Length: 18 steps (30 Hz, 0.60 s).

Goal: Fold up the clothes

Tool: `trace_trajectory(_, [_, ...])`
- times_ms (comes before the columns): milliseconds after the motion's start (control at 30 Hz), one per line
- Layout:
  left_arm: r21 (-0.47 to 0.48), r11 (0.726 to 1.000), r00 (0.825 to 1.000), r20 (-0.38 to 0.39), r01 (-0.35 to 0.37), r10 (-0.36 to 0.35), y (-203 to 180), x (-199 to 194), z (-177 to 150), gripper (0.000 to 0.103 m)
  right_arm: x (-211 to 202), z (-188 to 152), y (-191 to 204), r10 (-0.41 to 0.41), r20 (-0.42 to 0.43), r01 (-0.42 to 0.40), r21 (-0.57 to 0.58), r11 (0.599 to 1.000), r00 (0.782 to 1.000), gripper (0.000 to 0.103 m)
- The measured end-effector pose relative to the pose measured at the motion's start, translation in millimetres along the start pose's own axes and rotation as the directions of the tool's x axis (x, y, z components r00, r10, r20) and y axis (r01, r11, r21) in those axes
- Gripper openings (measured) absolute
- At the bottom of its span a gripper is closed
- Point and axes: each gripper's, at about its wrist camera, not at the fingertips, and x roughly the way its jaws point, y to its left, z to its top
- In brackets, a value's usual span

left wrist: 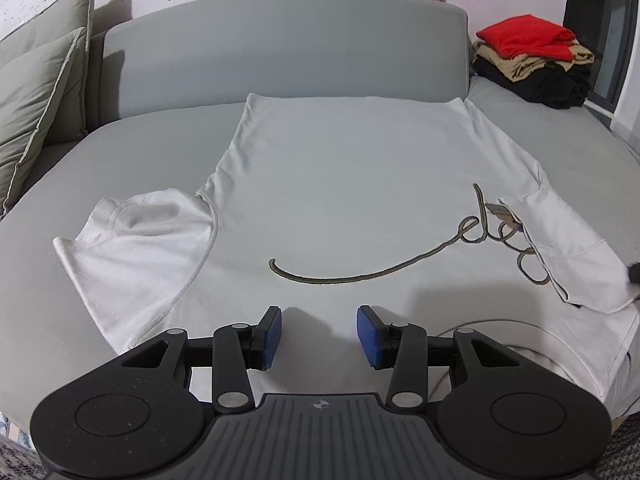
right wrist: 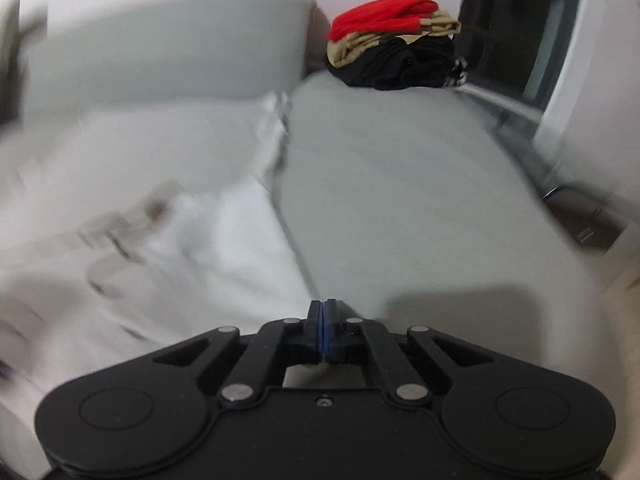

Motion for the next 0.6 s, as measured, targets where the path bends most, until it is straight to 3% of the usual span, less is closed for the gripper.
trace_trajectory(67, [0.007,1.0,1.0,0.016,0.018,-0.018,-0.5,-1.7,-0.7,0.041,-1.8,5.8,11.2,0.128,0.049,-0.128,-0.006,0.992,0.99,0.002])
trace_trajectory(167, [0.049,0.999,0.999,0.027,0.025,-0.026,-6.8,-1.9,-3.7,0.038,8.7,5.3,40.8,0.24,0.018,-0.239,-0.072,0.968,0.97,0.002])
trace_trajectory(233, [0.099,0.994,0.998,-0.051,0.05,-0.045,-11.9,3.4,-7.9,0.029,17.5,0.8,53.1,0.239,-0.06,-0.243,-0.085,0.966,0.969,0.004])
trace_trajectory(333, [0.158,0.985,0.995,-0.077,0.076,-0.065,-8.9,-12.9,-13.4,0.025,14.1,-0.4,58.5,0.192,-0.135,-0.206,-0.093,0.974,0.972,0.004])
trace_trajectory(400, [0.094,0.99,0.992,-0.074,0.107,-0.1,8.7,-25.0,-15.9,0.025,6.8,3.5,49.9,0.234,-0.129,-0.242,-0.044,0.969,0.963,0.005])
trace_trajectory(467, [-0.009,0.995,0.995,-0.01,0.1,-0.101,32.8,-36.6,-15.8,0.027,-0.1,7.1,40.0,0.307,-0.089,-0.304,0.047,0.952,0.948,0.011])
trace_trajectory(533, [-0.123,0.992,0.996,0.079,0.041,-0.032,60.7,-47.2,-12.2,0.039,-4.5,10.9,35.1,0.36,-0.044,-0.353,0.118,0.928,0.932,0.028])
trace_trajectory(600, [-0.279,0.96,0.991,0.119,-0.02,0.055,93.0,-51.6,-11.0,0.049,-2.8,14.3,33.1,0.409,-0.018,-0.4,0.181,0.899,0.912,0.037])
